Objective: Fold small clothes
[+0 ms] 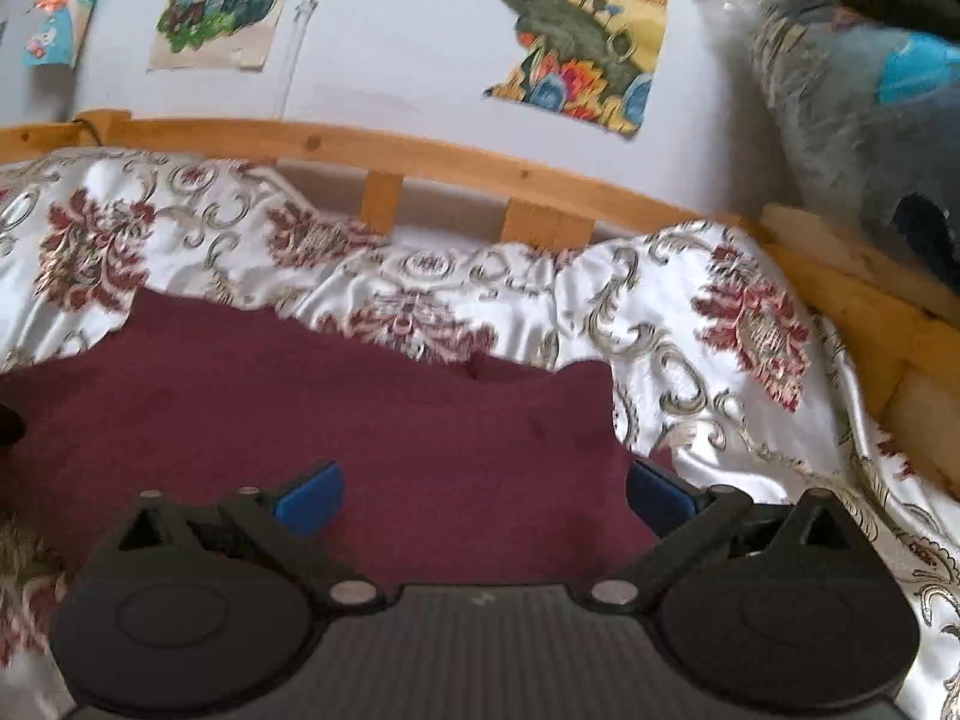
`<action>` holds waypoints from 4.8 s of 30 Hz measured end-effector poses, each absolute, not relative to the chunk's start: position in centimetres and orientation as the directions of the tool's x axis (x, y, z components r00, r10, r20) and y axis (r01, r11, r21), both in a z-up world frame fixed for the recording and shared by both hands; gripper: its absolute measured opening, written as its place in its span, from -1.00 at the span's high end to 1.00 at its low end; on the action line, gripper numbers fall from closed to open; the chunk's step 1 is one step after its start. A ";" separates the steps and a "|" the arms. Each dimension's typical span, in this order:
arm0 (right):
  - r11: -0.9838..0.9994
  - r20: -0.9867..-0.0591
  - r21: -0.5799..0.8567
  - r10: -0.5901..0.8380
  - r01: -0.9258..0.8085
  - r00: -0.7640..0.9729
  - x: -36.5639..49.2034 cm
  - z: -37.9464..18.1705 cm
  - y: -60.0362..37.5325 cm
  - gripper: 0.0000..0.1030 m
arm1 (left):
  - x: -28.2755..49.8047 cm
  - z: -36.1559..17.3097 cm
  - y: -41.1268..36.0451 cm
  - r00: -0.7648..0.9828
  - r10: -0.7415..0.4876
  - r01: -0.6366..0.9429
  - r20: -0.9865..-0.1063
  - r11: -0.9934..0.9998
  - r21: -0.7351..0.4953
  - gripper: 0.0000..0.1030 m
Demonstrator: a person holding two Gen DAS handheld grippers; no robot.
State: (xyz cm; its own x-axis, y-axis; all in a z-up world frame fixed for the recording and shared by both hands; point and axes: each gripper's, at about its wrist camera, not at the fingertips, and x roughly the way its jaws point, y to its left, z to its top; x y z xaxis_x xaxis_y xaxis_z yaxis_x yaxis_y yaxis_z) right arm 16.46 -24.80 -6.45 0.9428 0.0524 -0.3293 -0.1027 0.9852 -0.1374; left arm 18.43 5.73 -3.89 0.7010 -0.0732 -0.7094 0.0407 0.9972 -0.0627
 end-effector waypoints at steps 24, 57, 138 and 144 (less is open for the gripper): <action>0.940 -0.342 -0.260 0.125 -0.222 0.931 15.0 -11.0 -20.9 -1.00 | 19.3 -6.7 5.8 0.673 -0.100 0.001 -0.732 0.991 -0.135 -0.99; 0.875 -0.224 -0.429 0.135 -0.222 0.965 12.8 -11.2 -18.5 -1.00 | 20.8 -5.9 8.2 0.685 -0.213 0.024 -0.697 0.962 -0.271 -0.64; 0.709 -0.364 0.550 0.680 -0.442 0.637 30.5 -7.3 -31.9 -0.80 | 15.1 -2.6 -11.7 0.769 -0.156 0.372 -0.620 0.898 0.236 -0.71; 0.708 -0.398 0.559 0.686 -0.432 0.609 31.2 -9.2 -30.8 -0.22 | 14.9 -3.0 -12.6 0.791 -0.090 0.349 -0.606 0.879 0.325 0.03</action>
State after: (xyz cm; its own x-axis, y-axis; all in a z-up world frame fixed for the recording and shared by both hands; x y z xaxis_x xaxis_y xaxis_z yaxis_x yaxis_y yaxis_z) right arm 31.17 -30.76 -9.25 0.6089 0.6859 -0.3985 -0.4320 0.7080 0.5587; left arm 14.95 -12.59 -3.01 0.7905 -0.0902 -0.6058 0.3495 0.8787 0.3252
